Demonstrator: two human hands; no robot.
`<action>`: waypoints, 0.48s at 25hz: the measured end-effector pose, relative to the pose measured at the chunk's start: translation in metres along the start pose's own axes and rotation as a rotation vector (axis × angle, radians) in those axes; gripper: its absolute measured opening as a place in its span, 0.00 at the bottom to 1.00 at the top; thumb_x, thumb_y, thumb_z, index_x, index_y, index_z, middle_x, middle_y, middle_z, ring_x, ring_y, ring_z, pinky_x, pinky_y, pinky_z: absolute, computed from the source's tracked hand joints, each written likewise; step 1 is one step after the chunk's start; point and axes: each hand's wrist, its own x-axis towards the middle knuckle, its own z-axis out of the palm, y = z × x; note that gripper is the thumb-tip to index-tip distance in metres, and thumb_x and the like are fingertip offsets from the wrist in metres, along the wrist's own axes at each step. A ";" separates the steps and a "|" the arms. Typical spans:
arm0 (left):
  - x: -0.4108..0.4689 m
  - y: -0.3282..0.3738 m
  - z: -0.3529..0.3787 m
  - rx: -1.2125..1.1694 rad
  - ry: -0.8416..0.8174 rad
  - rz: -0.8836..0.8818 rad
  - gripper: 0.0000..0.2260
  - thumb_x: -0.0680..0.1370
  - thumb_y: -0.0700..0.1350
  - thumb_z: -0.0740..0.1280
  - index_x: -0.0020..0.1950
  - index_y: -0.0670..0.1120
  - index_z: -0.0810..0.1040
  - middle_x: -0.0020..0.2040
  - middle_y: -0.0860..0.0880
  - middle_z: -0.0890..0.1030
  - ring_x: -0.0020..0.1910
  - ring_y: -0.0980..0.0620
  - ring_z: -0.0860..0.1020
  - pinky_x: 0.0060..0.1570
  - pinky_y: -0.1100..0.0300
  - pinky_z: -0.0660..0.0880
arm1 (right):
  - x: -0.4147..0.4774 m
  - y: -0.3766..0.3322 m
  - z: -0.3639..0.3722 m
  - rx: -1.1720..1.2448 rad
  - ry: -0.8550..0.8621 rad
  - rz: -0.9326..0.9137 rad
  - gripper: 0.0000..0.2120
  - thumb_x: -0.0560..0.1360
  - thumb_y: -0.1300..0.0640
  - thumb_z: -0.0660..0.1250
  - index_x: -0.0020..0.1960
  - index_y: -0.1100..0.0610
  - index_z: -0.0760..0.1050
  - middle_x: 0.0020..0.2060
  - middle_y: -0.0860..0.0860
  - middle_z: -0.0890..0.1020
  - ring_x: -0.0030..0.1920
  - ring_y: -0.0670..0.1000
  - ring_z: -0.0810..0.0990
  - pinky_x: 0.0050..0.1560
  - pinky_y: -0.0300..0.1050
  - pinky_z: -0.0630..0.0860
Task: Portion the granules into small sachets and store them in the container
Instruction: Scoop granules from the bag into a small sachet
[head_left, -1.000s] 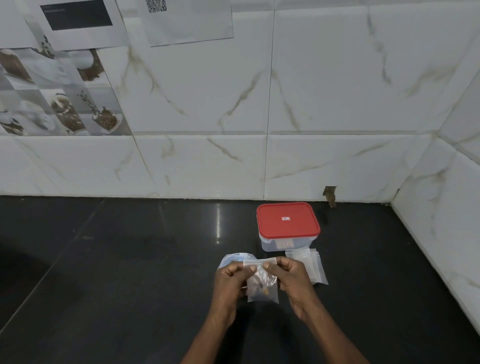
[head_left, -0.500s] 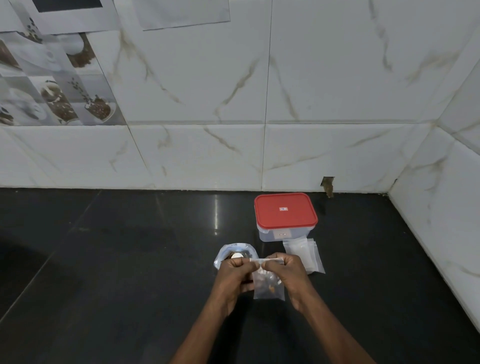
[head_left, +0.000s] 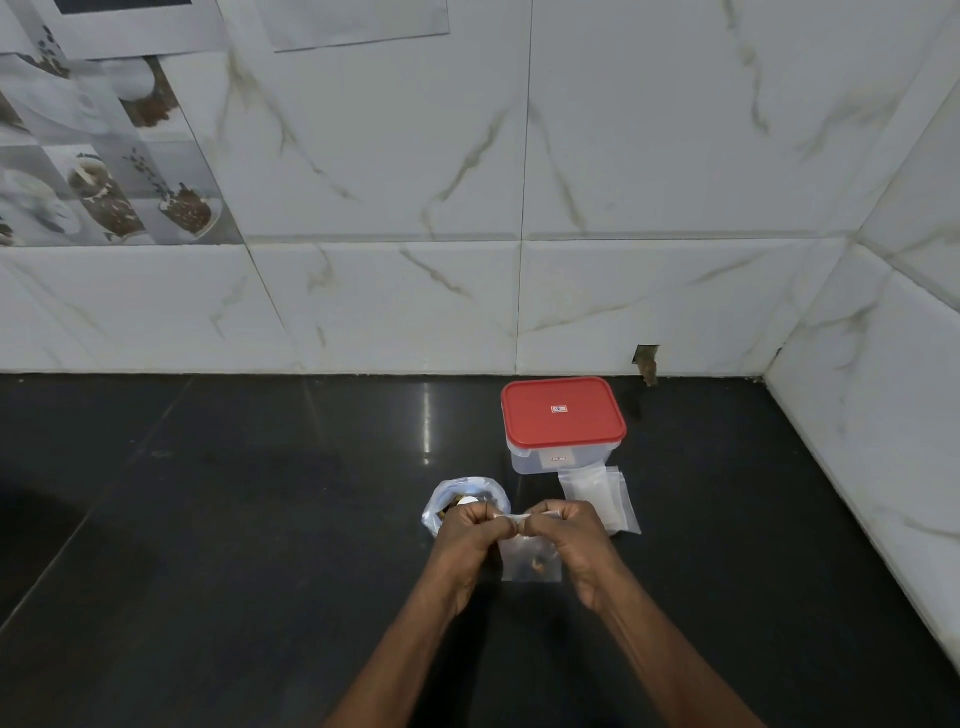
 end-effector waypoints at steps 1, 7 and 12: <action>-0.001 0.001 -0.002 0.011 0.007 0.033 0.04 0.67 0.41 0.75 0.35 0.44 0.82 0.38 0.39 0.81 0.42 0.41 0.78 0.47 0.48 0.75 | -0.001 0.000 -0.001 0.013 0.009 -0.008 0.03 0.70 0.64 0.72 0.41 0.64 0.83 0.36 0.57 0.83 0.42 0.53 0.80 0.40 0.46 0.79; -0.002 0.000 -0.013 0.021 0.037 0.069 0.09 0.70 0.37 0.76 0.40 0.31 0.81 0.39 0.34 0.82 0.41 0.41 0.80 0.46 0.50 0.79 | 0.001 0.000 -0.005 -0.022 -0.020 -0.069 0.03 0.69 0.65 0.76 0.40 0.66 0.83 0.34 0.56 0.84 0.37 0.49 0.81 0.40 0.40 0.77; -0.005 0.001 -0.004 -0.070 0.075 -0.003 0.03 0.67 0.42 0.69 0.33 0.46 0.82 0.37 0.40 0.79 0.41 0.41 0.76 0.47 0.45 0.75 | -0.001 0.000 0.001 0.005 -0.014 -0.087 0.03 0.72 0.66 0.72 0.43 0.66 0.82 0.40 0.61 0.85 0.39 0.52 0.82 0.42 0.45 0.78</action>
